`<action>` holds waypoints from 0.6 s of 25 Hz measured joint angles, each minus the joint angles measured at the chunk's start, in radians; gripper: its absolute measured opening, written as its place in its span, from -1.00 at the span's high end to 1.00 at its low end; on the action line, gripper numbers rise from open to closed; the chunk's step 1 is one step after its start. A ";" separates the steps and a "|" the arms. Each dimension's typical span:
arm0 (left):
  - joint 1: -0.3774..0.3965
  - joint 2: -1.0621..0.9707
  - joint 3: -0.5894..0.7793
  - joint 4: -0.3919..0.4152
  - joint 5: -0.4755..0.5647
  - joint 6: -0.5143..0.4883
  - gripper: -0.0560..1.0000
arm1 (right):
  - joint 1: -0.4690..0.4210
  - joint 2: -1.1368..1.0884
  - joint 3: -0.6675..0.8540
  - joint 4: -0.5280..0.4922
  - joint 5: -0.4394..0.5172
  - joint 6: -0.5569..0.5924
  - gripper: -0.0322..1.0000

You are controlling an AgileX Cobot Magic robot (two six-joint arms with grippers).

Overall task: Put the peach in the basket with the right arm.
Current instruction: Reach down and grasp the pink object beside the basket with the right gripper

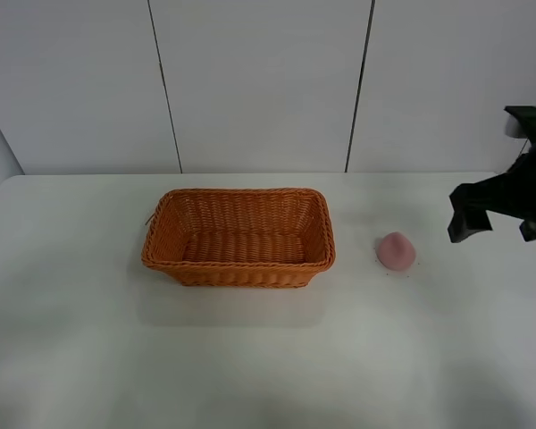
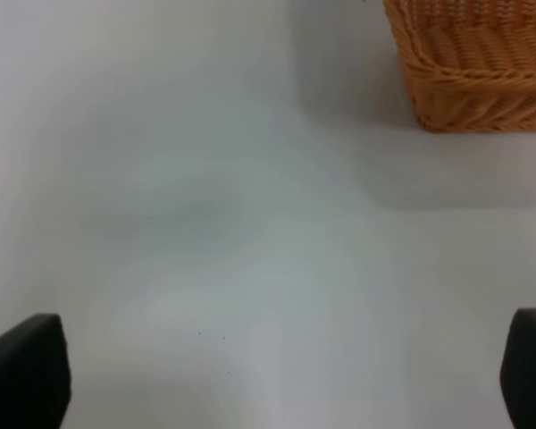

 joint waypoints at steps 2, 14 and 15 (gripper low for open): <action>0.000 0.000 0.000 0.000 0.000 0.000 -0.98 | 0.000 0.117 -0.099 -0.005 0.014 0.000 -0.33; 0.000 0.000 0.000 0.000 0.000 0.000 -0.98 | 0.033 0.520 -0.445 0.011 0.093 -0.037 -0.33; 0.000 0.000 0.000 0.000 0.000 0.000 -0.98 | 0.042 0.533 -0.448 0.013 0.090 -0.043 -0.33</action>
